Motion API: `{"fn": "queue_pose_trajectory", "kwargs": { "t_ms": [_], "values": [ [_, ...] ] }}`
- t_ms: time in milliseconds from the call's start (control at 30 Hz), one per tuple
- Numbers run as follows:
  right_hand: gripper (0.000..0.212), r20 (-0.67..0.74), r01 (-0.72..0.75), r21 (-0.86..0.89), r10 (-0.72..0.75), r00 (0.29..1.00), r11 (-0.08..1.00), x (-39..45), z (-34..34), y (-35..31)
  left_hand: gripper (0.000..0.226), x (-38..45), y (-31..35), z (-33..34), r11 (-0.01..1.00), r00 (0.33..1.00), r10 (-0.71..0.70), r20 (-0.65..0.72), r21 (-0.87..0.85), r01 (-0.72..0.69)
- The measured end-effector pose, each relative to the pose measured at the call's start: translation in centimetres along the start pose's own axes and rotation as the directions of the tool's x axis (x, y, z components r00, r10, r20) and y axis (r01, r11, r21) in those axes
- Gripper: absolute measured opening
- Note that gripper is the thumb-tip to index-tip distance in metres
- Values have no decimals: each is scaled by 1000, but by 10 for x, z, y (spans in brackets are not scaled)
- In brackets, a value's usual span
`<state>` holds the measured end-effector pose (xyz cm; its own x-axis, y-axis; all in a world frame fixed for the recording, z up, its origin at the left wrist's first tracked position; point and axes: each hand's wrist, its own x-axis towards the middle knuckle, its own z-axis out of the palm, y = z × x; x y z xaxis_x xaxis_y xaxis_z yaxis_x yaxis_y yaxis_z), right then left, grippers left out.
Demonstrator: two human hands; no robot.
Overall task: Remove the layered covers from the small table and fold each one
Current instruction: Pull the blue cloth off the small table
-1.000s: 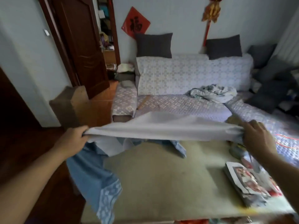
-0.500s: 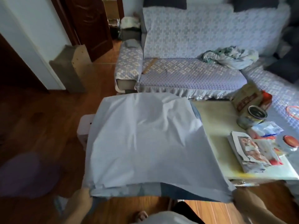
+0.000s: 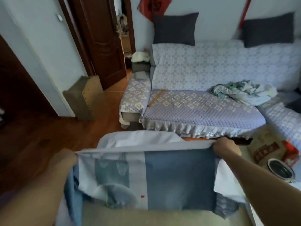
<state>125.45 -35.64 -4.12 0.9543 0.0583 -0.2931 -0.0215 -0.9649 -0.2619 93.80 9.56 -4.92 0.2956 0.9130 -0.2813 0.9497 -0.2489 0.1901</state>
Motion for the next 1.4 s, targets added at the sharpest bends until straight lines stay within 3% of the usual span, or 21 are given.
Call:
{"fn": "queue_pose_trajectory", "kwargs": {
  "t_ms": [100,167,233,300,367,433,533,633,733,800,933,1033,1100,1133,1200,1267,1333,1400],
  "values": [
    [38,-304,171,135,-123,945,976,46,-154,-79,30,20,109,-151,982,934,39,-355,-160,-102],
    [36,-547,276,216,-118,829,937,39,-268,-113,25,8,162,-260,948,800,93,-592,-192,-252],
    [34,-738,361,303,-22,674,882,6,-370,-129,22,-23,196,-357,899,627,102,-772,-199,-390],
    [31,-865,491,304,20,502,817,-36,-447,-131,21,-56,207,-430,832,476,68,-877,-214,-512],
    [41,-919,578,308,79,386,756,-65,-500,-127,16,-83,202,-477,771,354,70,-933,-174,-613],
    [49,-925,597,354,177,335,720,-74,-536,-118,12,-101,191,-502,737,275,89,-957,-123,-665],
    [39,-936,537,301,137,325,788,-80,-548,-95,10,-114,165,-507,733,222,111,-969,-71,-676],
    [23,-944,469,198,38,328,861,-124,-499,-78,12,-112,136,-479,743,233,154,-960,-43,-668],
    [19,-925,413,144,-26,379,899,-159,-425,-61,7,-101,104,-433,766,296,224,-928,-20,-642],
    [16,-921,361,53,-93,377,931,-173,-367,-41,12,-91,76,-394,784,331,303,-894,36,-620],
    [7,-905,255,-196,-274,324,947,-181,-258,18,24,-71,3,-309,752,295,534,-792,284,-595],
    [13,-853,246,-309,-382,356,919,-195,-185,61,17,-73,-49,-243,668,275,681,-679,422,-612],
    [5,-799,259,-365,-444,407,894,-207,-135,91,17,-85,-78,-194,644,284,705,-650,420,-639],
    [12,-759,265,-401,-480,440,877,-210,-109,109,15,-93,-93,-169,632,295,719,-629,415,-655],
    [34,-666,278,-432,-511,543,858,-216,-57,147,12,-104,-122,-115,610,348,763,-545,426,-668],
    [36,-600,298,-432,-518,610,851,-227,-10,183,17,-110,-151,-66,626,470,778,-418,446,-640],
    [38,-547,321,-444,-536,643,837,-236,33,210,26,-117,-176,-25,658,624,739,-254,474,-585],
    [32,-499,366,-447,-567,656,816,-246,68,233,23,-124,-199,13,663,705,693,-150,516,-542]
  ]
}}
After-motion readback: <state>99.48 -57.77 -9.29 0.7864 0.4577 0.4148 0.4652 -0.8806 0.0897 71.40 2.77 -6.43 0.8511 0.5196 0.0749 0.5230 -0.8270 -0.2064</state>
